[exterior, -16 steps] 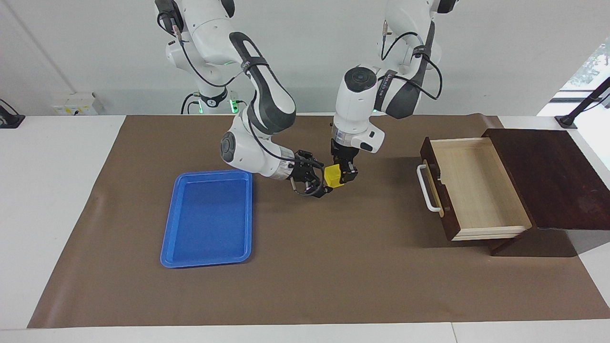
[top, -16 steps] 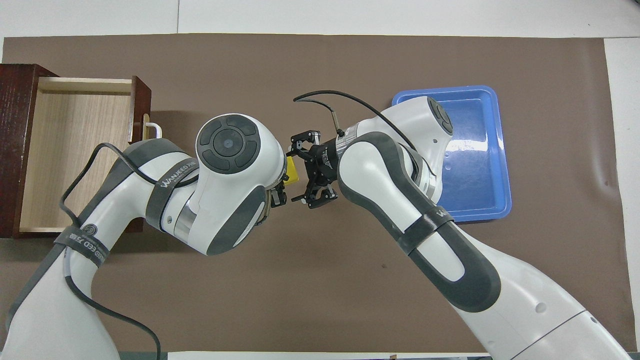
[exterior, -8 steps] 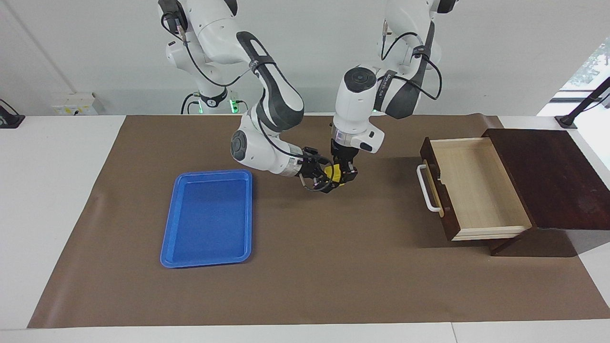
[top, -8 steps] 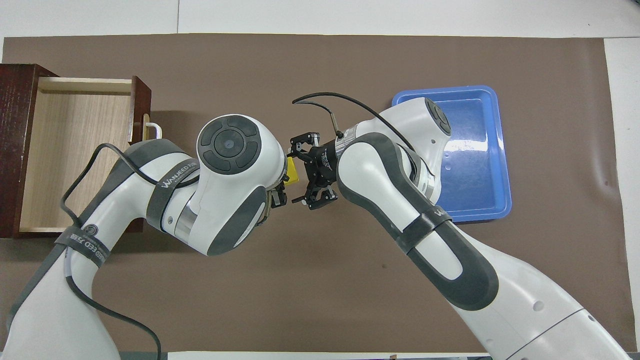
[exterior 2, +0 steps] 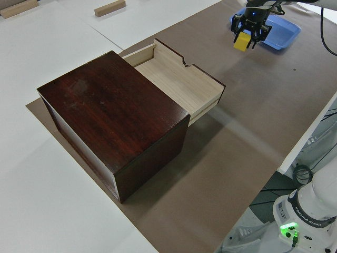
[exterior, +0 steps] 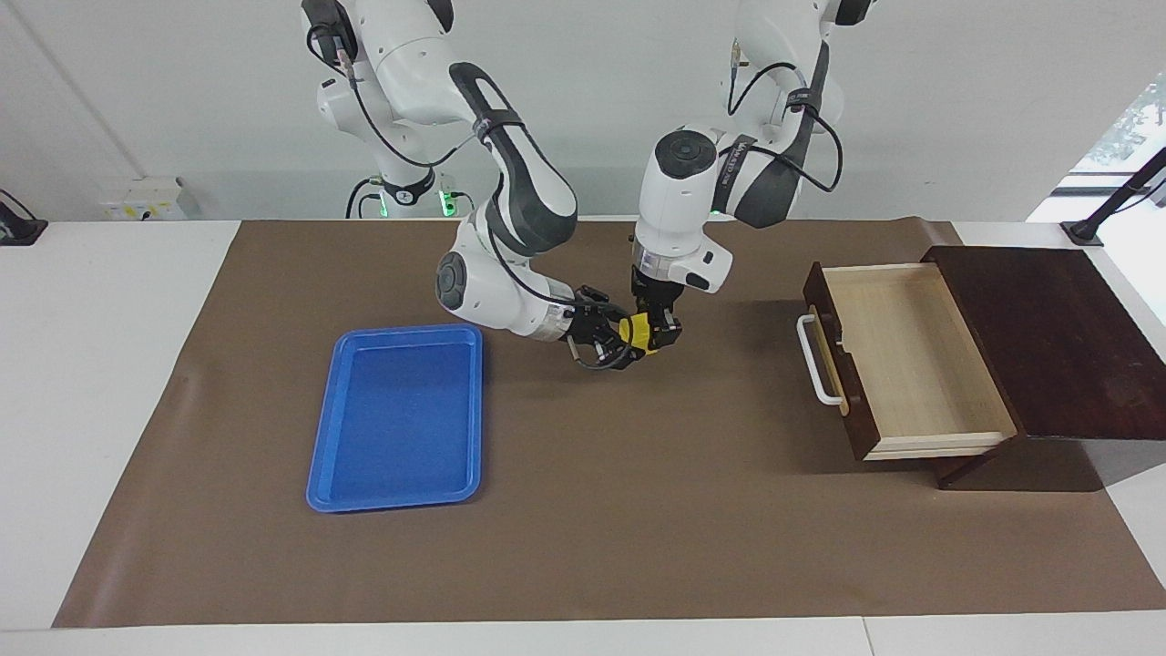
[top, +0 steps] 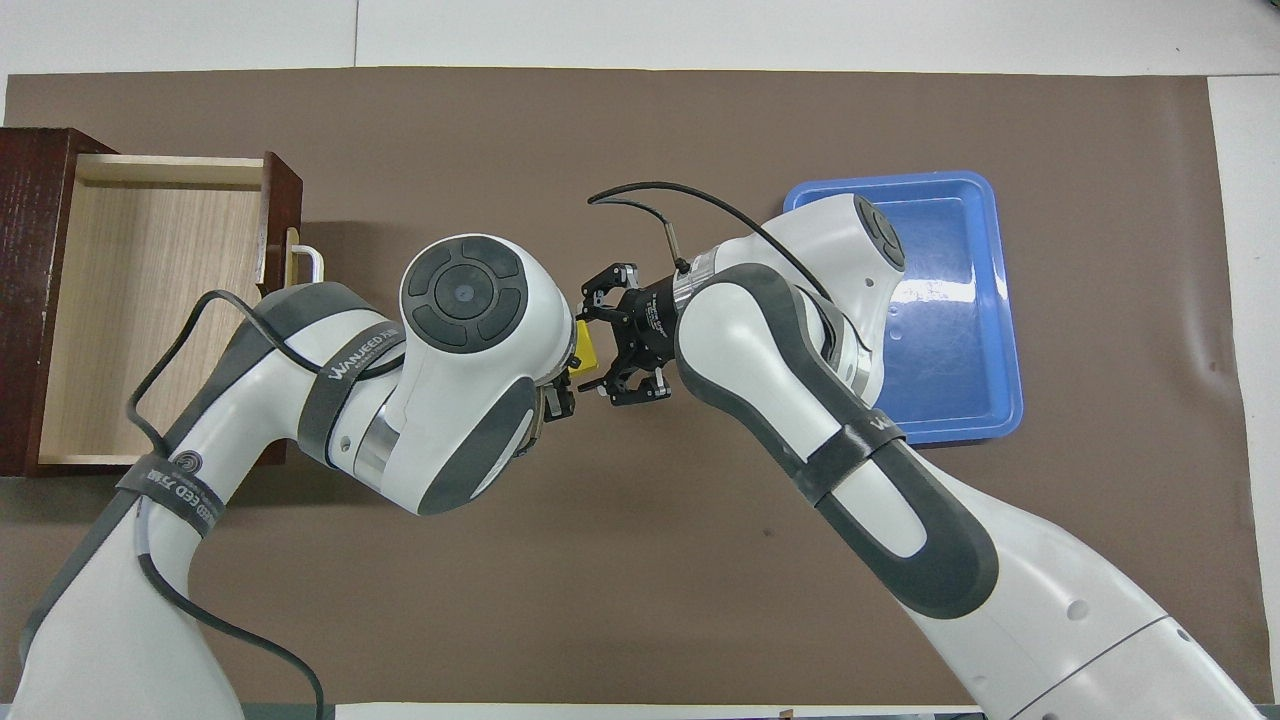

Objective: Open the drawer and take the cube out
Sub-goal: 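Close the right gripper on the cube and open the left gripper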

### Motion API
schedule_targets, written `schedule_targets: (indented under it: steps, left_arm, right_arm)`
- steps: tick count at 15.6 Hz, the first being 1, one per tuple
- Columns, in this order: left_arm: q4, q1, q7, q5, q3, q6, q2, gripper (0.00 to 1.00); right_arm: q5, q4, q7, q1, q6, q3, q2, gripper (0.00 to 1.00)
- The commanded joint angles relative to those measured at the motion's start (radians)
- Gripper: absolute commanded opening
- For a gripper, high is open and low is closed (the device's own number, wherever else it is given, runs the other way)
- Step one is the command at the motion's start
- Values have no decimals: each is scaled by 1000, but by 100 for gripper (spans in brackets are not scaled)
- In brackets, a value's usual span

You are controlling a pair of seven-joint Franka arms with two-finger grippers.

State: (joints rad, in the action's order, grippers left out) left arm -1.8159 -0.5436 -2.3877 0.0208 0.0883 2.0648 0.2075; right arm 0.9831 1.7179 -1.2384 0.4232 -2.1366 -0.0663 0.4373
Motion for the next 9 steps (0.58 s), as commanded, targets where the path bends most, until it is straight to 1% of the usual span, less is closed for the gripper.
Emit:
schedule_targets:
  steps: [1,4,5,6,7,9]
  left_arm:
    - [-11,-3,8,5,-21,23,-23,0]
    - [-8,1,13,5,-21,17,-23,0]
    - [-5,5,24,5,-21,11,-23,14]
    - [1,8,38,5,-22,2,-22,67]
    - [18,8,54,5,-27,-20,-20,100]
    - [40,43,100,49,-28,-80,-22,100]
  right_arm:
    - [26,17,34,-1,26,-7,-3,0]
    - [22,14,37,-6,27,-7,-3,0]
    - [23,11,36,-8,30,-7,-3,0]
    - [23,9,36,-9,34,-7,-5,0]
    - [22,9,36,-14,37,-9,-5,0]
    - [23,5,36,-15,38,-9,-5,0]
